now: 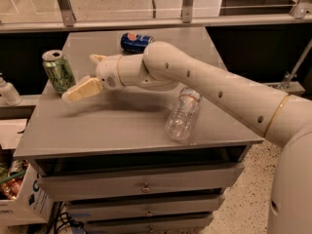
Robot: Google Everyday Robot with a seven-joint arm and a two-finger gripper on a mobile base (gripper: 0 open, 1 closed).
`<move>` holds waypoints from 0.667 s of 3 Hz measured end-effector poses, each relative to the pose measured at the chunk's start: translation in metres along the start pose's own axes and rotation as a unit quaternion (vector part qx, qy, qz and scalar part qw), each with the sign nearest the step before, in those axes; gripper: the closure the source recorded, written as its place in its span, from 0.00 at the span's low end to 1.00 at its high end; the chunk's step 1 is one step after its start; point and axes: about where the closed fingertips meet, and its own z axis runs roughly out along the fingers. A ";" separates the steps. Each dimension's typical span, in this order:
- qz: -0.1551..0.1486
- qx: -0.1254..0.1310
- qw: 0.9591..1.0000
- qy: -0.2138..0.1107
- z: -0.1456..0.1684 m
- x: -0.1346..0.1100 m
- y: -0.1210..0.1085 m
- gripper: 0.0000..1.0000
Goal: Move green can near pepsi can
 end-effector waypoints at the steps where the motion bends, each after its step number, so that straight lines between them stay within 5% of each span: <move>1: -0.006 -0.001 1.000 -0.015 0.031 -0.005 -0.005 0.00; 2: -0.009 -0.003 0.999 -0.037 0.047 -0.014 -0.007 0.18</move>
Offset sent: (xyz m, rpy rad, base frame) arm 0.0235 0.0632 0.0099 0.1215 -0.0511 0.0148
